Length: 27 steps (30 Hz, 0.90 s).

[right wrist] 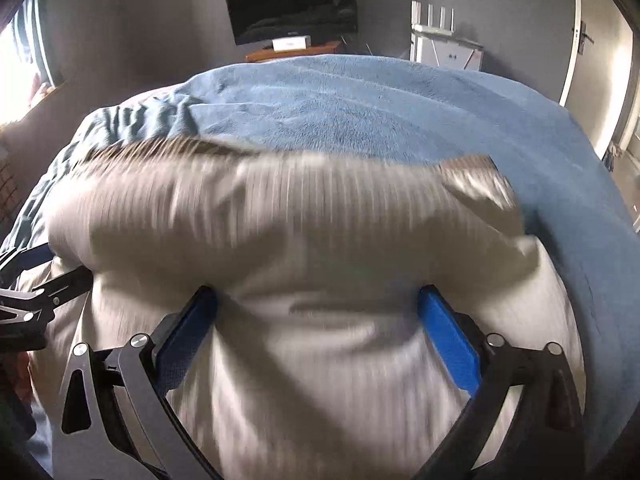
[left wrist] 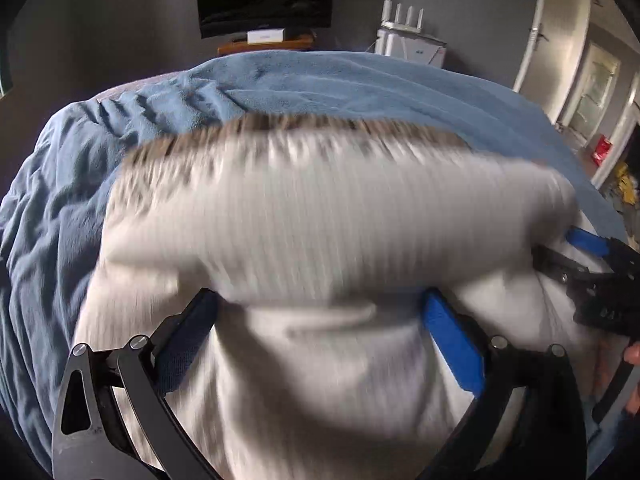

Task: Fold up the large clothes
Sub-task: 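Press the folded hem edge flat with both open tools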

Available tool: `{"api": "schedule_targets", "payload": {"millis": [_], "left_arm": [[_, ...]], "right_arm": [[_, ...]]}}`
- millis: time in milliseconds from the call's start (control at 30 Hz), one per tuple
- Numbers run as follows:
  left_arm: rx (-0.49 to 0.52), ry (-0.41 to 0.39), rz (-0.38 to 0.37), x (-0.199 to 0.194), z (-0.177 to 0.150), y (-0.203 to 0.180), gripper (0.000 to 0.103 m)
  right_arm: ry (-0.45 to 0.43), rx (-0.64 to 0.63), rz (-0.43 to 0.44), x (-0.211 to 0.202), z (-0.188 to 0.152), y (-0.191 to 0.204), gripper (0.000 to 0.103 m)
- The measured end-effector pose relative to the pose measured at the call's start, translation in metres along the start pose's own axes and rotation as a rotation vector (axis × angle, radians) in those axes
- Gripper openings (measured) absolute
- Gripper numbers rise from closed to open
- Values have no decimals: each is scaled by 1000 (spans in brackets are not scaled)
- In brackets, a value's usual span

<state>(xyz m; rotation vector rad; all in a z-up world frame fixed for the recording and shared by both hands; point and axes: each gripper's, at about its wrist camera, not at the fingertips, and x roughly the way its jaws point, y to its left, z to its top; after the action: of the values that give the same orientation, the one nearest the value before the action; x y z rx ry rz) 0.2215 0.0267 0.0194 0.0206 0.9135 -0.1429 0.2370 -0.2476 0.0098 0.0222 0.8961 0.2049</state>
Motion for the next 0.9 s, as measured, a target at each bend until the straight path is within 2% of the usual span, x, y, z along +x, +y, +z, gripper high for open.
{"api": "schedule_targets", "payload": {"millis": [67, 133, 267, 400, 567, 733, 833, 900], "left_arm": [[-14, 43, 9, 15, 17, 3, 98], [-25, 49, 17, 20, 26, 4, 98], [-47, -22, 45, 18, 37, 2, 98], [-29, 35, 59, 37, 41, 0, 98], [-7, 95, 34, 55, 39, 7, 98], [-30, 50, -31, 66, 27, 22, 98], [-32, 17, -35, 68, 18, 23, 98], [-30, 23, -39, 69, 14, 24, 98]], "right_arm": [[29, -8, -8, 13, 14, 1, 97], [40, -4, -7, 26, 29, 1, 97], [21, 21, 11, 41, 45, -4, 97], [55, 1, -8, 59, 50, 3, 97], [100, 32, 23, 79, 47, -1, 97], [51, 54, 59, 82, 31, -4, 97], [21, 34, 37, 82, 24, 2, 97], [13, 26, 33, 82, 21, 2, 97]]}}
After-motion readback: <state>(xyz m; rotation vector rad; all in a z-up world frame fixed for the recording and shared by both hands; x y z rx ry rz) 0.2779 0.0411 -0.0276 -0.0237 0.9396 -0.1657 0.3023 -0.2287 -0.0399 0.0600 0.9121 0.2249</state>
